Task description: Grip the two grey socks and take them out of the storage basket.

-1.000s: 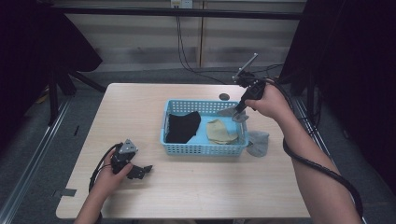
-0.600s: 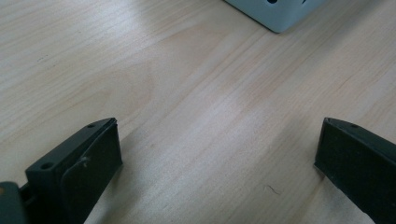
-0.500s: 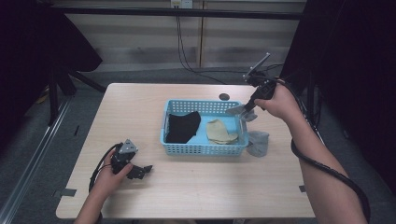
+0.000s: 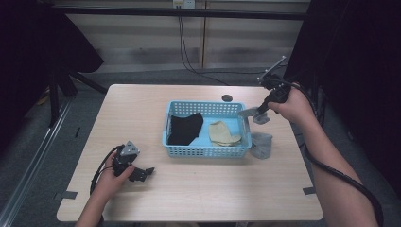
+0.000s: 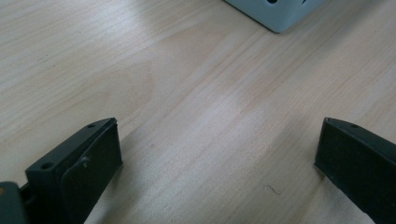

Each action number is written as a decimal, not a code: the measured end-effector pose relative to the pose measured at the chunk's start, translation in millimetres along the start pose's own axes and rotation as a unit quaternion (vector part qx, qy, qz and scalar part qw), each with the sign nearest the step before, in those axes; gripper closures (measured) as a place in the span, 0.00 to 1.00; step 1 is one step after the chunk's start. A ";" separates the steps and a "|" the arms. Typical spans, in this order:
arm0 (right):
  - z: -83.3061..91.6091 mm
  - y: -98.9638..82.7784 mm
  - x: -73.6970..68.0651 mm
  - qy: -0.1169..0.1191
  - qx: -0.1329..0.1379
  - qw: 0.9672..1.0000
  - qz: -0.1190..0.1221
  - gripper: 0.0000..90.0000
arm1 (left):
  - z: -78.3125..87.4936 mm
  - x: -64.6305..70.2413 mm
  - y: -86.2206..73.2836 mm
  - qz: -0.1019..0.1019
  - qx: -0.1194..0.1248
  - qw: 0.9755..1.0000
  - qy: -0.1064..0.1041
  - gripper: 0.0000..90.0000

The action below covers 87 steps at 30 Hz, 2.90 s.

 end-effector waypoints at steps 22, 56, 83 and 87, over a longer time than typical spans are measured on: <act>-10.3 -23.7 26.8 -0.013 -0.005 0.999 -0.036 0.95 | -0.3 0.1 0.1 0.002 0.003 1.000 0.002 0.00; -70.4 -45.7 36.1 -0.002 -0.027 0.998 -0.055 0.90 | 0.2 -0.4 -0.3 -0.004 -0.002 1.000 0.000 0.00; -63.9 -77.7 17.7 0.007 -0.016 0.999 -0.036 0.41 | 0.3 -0.4 -0.3 -0.004 -0.002 1.000 0.001 0.00; -66.9 -90.6 9.6 0.014 -0.005 0.999 -0.030 0.38 | 0.3 -0.4 -0.3 -0.004 -0.002 1.000 0.001 0.00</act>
Point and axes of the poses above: each handheld gripper's, and its own axes: z roughly backward along the jaws, y roughly out of its top, x roughly to its right, the point moved 4 cm from there along -z, roughly forward along the jaws, and after that the axes turned 3 degrees about y, right-handed, at the moved point
